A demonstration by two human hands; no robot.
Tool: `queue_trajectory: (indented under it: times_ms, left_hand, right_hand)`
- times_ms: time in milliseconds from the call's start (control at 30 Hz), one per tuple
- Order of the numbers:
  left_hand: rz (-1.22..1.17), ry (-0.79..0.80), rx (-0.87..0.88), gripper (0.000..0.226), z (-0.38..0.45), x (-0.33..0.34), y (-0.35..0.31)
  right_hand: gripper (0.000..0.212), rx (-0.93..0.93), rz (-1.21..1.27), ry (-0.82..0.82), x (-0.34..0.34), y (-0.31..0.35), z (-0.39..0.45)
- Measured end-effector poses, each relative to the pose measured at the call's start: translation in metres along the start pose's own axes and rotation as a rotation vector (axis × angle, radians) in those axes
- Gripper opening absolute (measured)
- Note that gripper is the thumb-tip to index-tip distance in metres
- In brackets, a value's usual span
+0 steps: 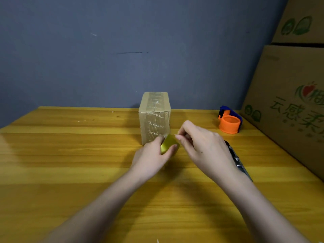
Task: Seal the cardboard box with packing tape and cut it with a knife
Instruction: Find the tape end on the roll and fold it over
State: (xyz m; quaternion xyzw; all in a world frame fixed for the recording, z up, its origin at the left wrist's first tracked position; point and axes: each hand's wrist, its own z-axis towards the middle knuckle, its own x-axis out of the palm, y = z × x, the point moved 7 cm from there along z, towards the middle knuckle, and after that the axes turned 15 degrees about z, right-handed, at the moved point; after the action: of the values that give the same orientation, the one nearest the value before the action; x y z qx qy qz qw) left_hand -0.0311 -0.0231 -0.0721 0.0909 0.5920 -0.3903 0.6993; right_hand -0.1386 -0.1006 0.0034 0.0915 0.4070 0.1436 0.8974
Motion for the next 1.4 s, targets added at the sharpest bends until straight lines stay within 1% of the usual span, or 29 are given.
queue_trajectory:
  times_ms: [33, 67, 133, 167, 233, 300, 333, 433, 533, 633, 833, 967, 1100, 1167, 1233, 1300, 1333, 1400]
  left_hand:
    - [-0.062, 0.022, -0.002, 0.031, 0.001, -0.002, -0.002]
    - [-0.241, 0.062, -0.010, 0.031, 0.002, -0.001, -0.004]
    - [-0.685, 0.248, -0.079, 0.029, 0.000, 0.009, -0.010]
    - [-0.831, 0.327, -0.113, 0.031, -0.002, 0.013, -0.014]
    - [-0.919, 0.391, -0.141, 0.033, -0.006, 0.016, -0.016]
    - [-0.933, 0.400, -0.125, 0.031, -0.009, 0.016, -0.017]
    - [-0.950, 0.406, -0.118, 0.031, -0.011, 0.016, -0.017]
    - [-1.042, 0.402, -0.074, 0.025, -0.019, 0.010, -0.020]
    - [-1.026, 0.354, -0.017, 0.015, -0.023, 0.008, -0.021]
    - [-0.981, 0.310, 0.005, 0.015, -0.024, 0.004, -0.018]
    - [-0.986, 0.305, 0.009, 0.017, -0.024, 0.000, -0.017]
    - [-0.979, 0.303, -0.002, 0.014, -0.024, 0.003, -0.014]
    - [-0.969, 0.312, -0.038, 0.015, -0.023, 0.008, -0.014]
    - [-0.885, 0.281, -0.024, 0.015, -0.021, 0.009, -0.014]
    - [-0.633, 0.200, 0.042, 0.012, -0.018, 0.008, -0.014]
    - [-0.355, 0.136, 0.088, 0.017, -0.015, 0.008, -0.013]
    - [-0.324, 0.127, 0.079, 0.020, -0.014, 0.008, -0.012]
    - [-0.449, 0.149, 0.038, 0.016, -0.011, 0.008, -0.013]
  right_hand:
    - [0.013, -0.013, -0.013, 0.007, -0.002, 0.004, 0.001]
    - [0.013, -0.013, -0.012, 0.006, -0.004, 0.007, 0.003]
    - [0.013, 0.046, 0.028, 0.009, -0.007, 0.004, 0.011]
    - [0.013, 0.105, 0.069, 0.013, -0.008, -0.003, 0.016]
    - [0.015, 0.231, 0.197, 0.012, -0.007, -0.022, 0.028]
    - [0.019, 0.291, 0.273, 0.014, -0.005, -0.038, 0.039]
    - [0.020, 0.284, 0.253, 0.037, -0.004, -0.043, 0.043]
    - [0.019, 0.206, 0.063, 0.101, -0.001, -0.050, 0.048]
    - [0.019, 0.147, -0.076, 0.094, -0.003, -0.058, 0.047]
    - [0.020, 0.081, -0.171, 0.077, -0.002, -0.060, 0.044]
    - [0.027, -0.038, -0.281, -0.001, -0.001, -0.052, 0.042]
    - [0.023, -0.035, -0.249, -0.025, -0.001, -0.056, 0.041]
    - [0.021, -0.106, -0.176, -0.082, -0.002, -0.048, 0.038]
    - [0.025, -0.149, -0.148, -0.096, -0.003, -0.041, 0.037]
    - [0.029, -0.160, -0.114, -0.091, -0.003, -0.036, 0.038]
    - [0.030, -0.157, -0.097, -0.097, -0.005, -0.032, 0.039]
    - [0.030, -0.159, -0.100, -0.099, -0.006, -0.029, 0.039]
    - [0.030, -0.182, -0.130, -0.101, -0.005, -0.021, 0.039]
